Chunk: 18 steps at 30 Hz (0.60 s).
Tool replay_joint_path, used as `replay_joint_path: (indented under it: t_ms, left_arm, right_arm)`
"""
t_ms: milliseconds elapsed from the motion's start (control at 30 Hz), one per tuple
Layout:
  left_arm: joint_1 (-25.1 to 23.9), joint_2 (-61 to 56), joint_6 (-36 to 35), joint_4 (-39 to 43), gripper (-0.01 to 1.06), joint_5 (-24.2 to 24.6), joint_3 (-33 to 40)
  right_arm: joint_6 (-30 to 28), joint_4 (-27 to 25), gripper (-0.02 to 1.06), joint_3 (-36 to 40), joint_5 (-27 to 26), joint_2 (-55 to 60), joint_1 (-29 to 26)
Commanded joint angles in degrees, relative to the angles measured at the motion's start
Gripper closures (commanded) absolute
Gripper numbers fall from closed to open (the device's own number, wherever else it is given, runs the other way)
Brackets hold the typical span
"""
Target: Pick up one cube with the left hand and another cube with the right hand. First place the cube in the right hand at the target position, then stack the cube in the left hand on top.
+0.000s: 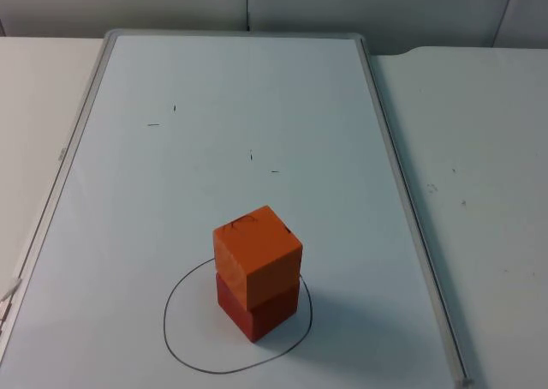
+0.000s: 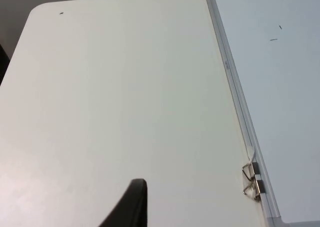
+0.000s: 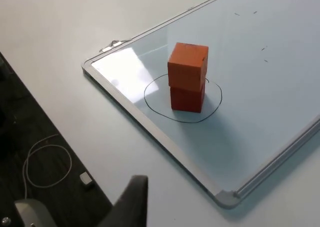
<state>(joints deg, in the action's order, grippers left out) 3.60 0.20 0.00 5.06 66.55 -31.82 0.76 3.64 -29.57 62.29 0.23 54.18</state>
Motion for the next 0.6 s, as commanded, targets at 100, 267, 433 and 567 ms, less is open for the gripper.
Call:
replay_joint_path:
  t_ms: [100, 267, 433, 567]
  left_arm:
    - [-0.1, -0.2, 0.0, -0.4, 0.00, -0.6, 0.2]
    - [-0.1, -0.2, 0.0, -0.4, 0.00, -0.7, 0.2]
    - [-0.1, -0.2, 0.0, -0.4, 0.00, -0.7, 0.2]
    - [-0.1, -0.2, 0.0, -0.4, 0.00, -0.7, 0.2]
  right_arm:
    - [-2.4, -1.1, 0.00, 0.4, -0.5, -0.2, 0.3]
    - [-2.3, -1.0, 0.00, 0.4, -0.5, -0.2, 0.3]
    - [-2.3, -1.0, 0.00, 0.4, -0.5, -0.2, 0.3]
    - [-2.2, -1.0, 0.00, 0.4, -0.5, -0.2, 0.3]
